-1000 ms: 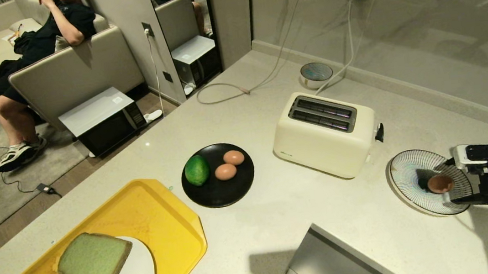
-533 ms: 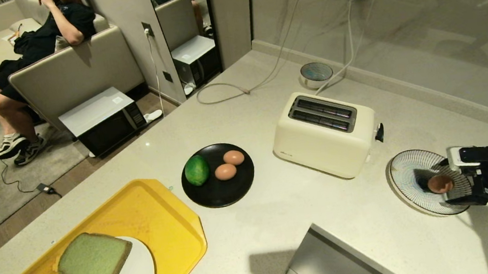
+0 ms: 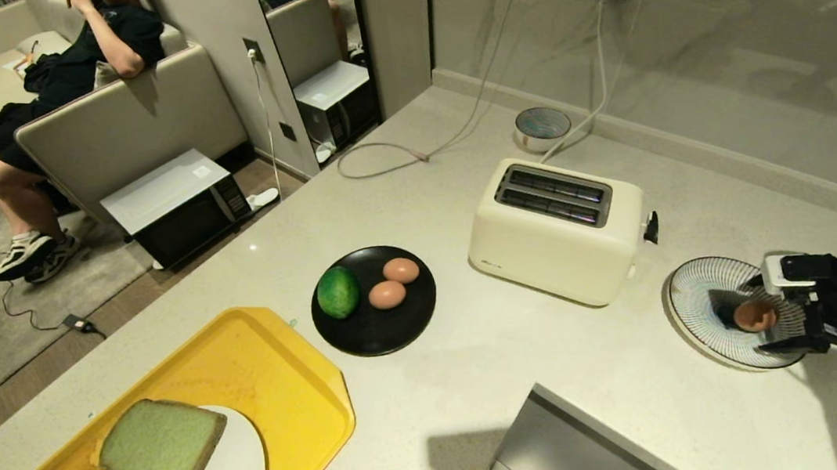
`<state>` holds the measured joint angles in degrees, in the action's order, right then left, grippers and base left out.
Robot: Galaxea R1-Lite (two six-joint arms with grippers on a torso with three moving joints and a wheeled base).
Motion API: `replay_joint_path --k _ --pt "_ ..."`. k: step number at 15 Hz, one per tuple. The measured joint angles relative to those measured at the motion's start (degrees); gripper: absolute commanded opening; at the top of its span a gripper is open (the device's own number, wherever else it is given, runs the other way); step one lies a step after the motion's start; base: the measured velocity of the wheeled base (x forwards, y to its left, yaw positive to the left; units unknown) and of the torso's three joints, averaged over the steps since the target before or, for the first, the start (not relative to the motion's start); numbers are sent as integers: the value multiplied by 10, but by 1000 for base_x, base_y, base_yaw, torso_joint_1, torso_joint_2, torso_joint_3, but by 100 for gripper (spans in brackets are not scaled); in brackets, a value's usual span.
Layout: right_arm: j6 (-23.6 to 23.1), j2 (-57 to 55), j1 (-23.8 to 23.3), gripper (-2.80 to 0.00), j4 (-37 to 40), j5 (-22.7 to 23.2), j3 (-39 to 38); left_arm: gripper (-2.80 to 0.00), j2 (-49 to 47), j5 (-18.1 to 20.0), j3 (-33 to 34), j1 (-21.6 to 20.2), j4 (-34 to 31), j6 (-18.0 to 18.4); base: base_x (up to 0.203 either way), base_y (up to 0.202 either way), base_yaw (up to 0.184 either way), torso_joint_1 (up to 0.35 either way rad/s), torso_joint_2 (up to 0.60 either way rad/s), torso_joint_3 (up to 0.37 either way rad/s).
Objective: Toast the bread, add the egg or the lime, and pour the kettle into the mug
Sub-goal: Pick up the egg
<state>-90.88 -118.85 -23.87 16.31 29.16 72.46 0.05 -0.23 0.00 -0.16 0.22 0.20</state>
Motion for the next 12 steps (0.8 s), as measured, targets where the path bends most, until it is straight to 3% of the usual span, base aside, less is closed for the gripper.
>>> replay_joint_path --k 12 --pt "1 -20 12 0 1 -3 21 -280 0 0 0 0 0 0 0 0 0 0 0 0"
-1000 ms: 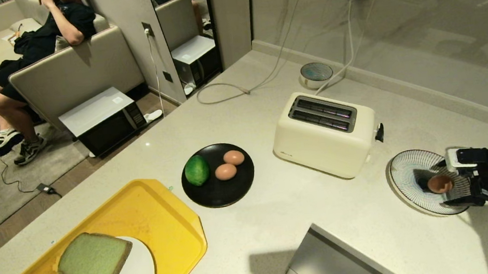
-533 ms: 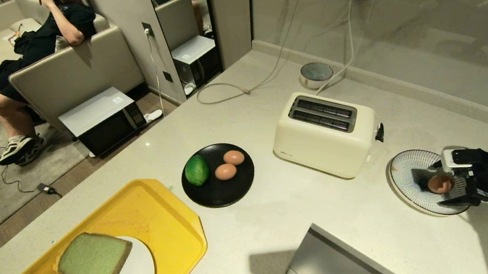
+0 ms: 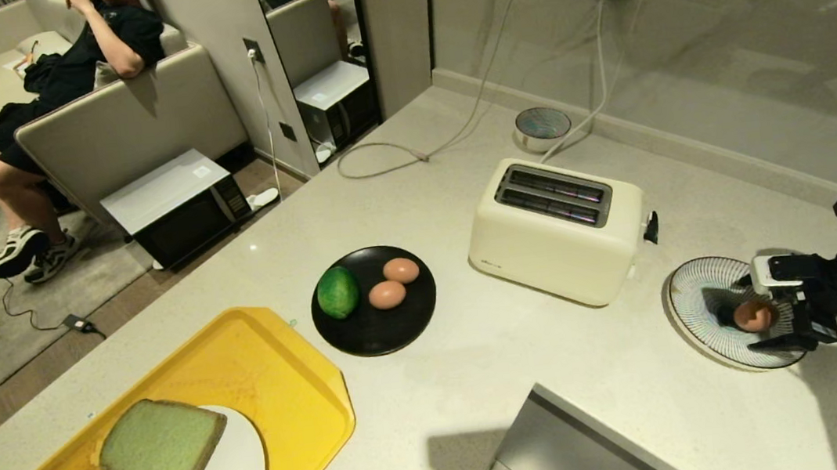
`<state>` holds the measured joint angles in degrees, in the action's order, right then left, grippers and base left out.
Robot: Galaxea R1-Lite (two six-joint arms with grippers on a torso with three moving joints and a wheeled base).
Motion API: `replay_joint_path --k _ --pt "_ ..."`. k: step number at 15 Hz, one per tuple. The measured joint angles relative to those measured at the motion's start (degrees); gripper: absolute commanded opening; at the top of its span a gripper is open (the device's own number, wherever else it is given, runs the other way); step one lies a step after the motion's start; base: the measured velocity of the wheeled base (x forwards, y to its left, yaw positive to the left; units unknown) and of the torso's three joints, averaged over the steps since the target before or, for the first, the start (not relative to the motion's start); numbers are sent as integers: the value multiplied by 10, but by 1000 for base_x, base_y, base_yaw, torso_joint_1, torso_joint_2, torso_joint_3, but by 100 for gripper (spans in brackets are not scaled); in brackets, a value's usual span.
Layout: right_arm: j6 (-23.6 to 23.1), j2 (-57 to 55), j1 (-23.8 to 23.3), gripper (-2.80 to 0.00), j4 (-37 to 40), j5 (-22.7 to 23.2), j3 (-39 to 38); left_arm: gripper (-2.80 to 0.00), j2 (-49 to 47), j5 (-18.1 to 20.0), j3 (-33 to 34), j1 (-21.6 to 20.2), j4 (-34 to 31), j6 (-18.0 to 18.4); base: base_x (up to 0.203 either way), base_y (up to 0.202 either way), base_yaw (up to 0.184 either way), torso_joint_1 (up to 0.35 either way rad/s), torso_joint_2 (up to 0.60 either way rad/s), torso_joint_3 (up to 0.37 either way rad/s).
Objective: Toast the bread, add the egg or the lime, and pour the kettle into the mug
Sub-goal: Pick up the egg
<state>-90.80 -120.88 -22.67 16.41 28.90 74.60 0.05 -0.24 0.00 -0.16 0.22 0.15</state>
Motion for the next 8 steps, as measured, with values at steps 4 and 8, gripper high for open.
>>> replay_joint_path --k 4,8 --pt "0 -6 0 0 0 0 7 -280 0 0 0 0 0 0 0 0 0 0 0 0" --pt "1 -7 -1 0 0 0 7 -280 0 0 0 0 0 0 0 0 0 0 0 0"
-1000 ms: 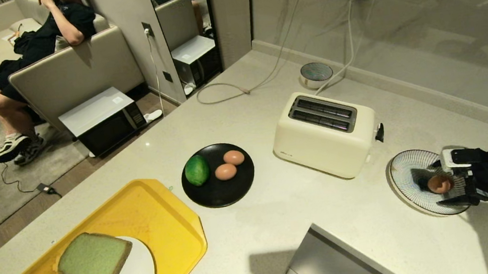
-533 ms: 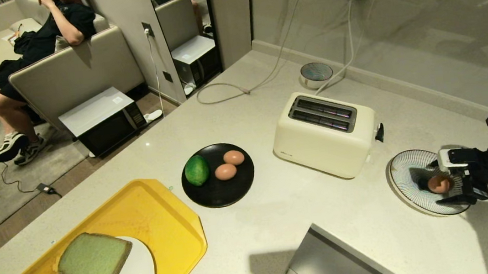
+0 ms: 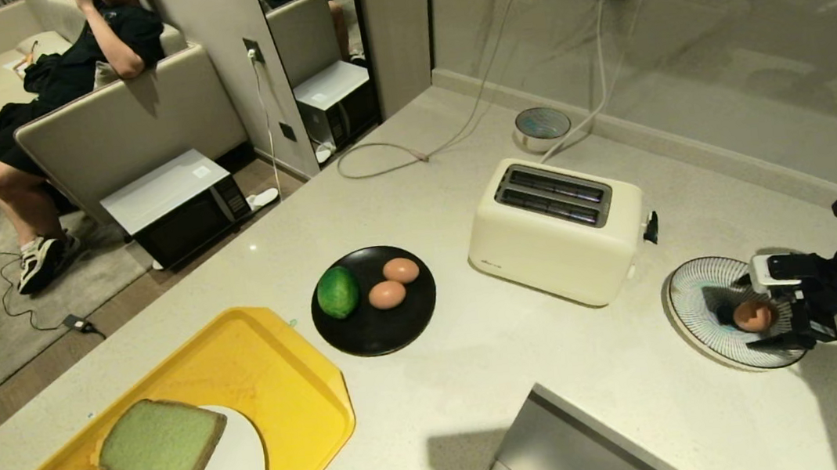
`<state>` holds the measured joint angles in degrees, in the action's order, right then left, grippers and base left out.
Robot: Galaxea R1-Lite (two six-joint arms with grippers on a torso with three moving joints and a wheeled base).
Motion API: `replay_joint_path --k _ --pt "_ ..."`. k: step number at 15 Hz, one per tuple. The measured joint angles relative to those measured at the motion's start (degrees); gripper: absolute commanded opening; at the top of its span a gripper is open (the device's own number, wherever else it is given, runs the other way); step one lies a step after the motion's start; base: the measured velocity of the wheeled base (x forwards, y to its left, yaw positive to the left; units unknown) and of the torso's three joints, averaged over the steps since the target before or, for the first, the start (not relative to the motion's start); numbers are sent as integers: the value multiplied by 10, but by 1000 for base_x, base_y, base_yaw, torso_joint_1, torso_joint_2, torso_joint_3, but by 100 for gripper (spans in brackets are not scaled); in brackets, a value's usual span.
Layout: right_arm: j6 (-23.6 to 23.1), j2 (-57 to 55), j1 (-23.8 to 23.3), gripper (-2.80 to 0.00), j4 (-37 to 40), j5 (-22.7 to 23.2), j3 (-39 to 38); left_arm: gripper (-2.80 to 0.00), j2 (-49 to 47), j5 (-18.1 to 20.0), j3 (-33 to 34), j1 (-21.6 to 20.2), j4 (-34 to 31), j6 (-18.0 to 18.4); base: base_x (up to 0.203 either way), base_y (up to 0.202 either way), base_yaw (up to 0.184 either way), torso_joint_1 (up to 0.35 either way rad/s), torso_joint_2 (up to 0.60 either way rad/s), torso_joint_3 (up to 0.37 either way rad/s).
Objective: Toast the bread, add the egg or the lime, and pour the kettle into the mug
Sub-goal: Pick up the egg
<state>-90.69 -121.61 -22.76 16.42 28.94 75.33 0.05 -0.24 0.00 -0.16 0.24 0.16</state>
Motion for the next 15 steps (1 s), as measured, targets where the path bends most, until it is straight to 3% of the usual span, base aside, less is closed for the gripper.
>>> replay_joint_path --k 15 --pt "-1 0 -6 0 0 -4 -1 -280 0 0 0 0 0 0 0 0 0 0 0 0"
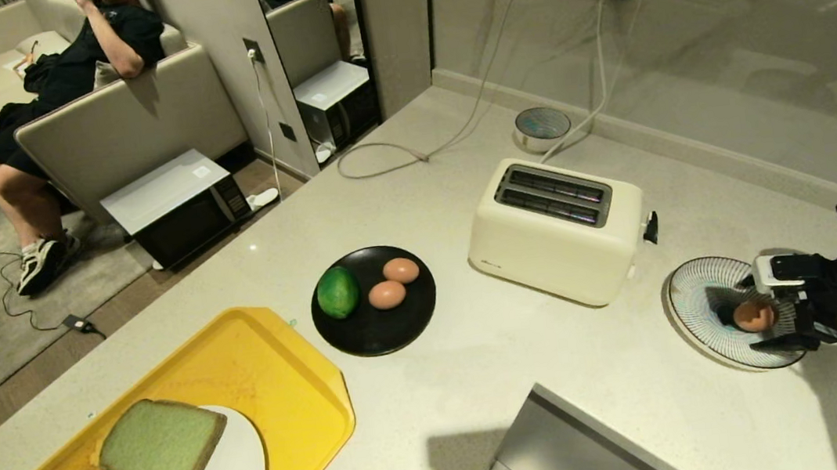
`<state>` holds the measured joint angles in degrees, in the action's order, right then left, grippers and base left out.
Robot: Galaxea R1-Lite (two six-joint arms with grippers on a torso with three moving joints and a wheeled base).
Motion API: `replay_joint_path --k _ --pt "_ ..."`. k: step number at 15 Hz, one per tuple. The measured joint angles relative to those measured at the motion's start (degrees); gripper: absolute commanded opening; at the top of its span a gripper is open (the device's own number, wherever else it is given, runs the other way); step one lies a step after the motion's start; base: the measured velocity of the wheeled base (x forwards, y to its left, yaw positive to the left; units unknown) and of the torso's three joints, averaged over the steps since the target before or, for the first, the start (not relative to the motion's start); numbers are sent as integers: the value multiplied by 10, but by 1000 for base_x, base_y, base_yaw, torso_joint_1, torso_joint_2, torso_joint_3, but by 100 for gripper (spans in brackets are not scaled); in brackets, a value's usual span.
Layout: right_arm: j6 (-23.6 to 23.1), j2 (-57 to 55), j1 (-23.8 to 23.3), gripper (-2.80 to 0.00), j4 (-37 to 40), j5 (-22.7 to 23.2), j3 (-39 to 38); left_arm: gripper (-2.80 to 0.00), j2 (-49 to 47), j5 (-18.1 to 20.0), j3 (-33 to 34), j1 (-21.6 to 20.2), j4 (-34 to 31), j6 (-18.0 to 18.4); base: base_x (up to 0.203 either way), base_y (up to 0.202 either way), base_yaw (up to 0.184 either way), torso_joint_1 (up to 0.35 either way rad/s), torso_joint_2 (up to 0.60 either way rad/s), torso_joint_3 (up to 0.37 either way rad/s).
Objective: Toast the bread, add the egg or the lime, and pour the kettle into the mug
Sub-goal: Pick up the egg
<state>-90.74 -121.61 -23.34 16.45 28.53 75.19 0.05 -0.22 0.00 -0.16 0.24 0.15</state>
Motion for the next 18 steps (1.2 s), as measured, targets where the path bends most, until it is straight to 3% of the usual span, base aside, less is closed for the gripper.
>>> replay_joint_path --k 11,12,18 --pt "-1 1 3 0 0 0 -1 -280 0 0 0 0 0 0 0 0 0 0 0 0" --pt "-1 1 3 -280 0 0 -1 -280 0 0 0 0 0 0 0 0 0 0 0 0" --pt "-1 2 3 -280 0 0 -2 -280 0 0 0 0 0 0 0 0 0 0 0 0"
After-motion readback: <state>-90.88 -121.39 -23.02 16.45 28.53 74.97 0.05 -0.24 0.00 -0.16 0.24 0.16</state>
